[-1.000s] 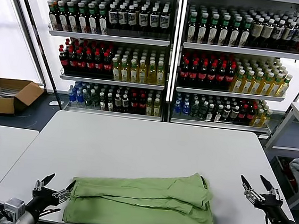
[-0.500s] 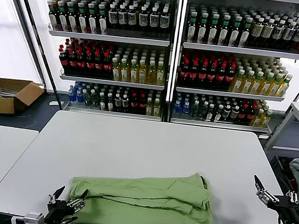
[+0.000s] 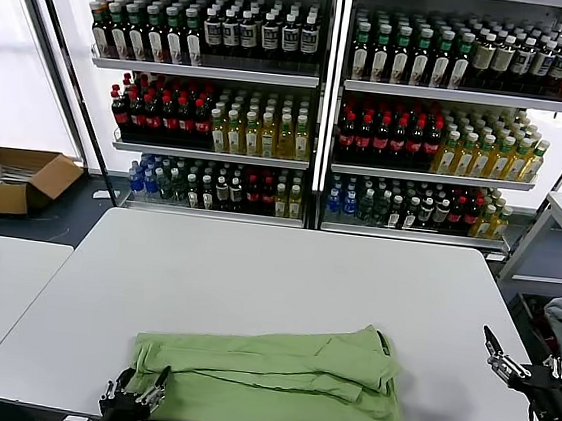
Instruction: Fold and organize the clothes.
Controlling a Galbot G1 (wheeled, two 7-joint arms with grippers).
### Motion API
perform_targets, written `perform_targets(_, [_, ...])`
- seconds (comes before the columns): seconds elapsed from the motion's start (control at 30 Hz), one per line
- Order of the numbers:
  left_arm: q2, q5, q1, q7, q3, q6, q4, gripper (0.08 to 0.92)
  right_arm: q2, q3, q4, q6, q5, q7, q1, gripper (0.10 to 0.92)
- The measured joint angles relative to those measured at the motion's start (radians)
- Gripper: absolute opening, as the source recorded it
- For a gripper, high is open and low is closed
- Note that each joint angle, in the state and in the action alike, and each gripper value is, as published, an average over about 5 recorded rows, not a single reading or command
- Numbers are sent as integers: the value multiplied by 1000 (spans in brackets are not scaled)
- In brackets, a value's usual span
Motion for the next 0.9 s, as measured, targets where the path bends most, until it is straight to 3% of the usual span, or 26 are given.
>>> perform_targets(0.57, [14, 16, -16, 12, 20, -22, 38, 111, 3, -14, 18, 0, 4, 3, 2, 823])
perform_targets(0.9, [112, -32, -104, 14, -67, 9, 63, 97, 8, -20, 33, -3, 6, 6, 0, 823])
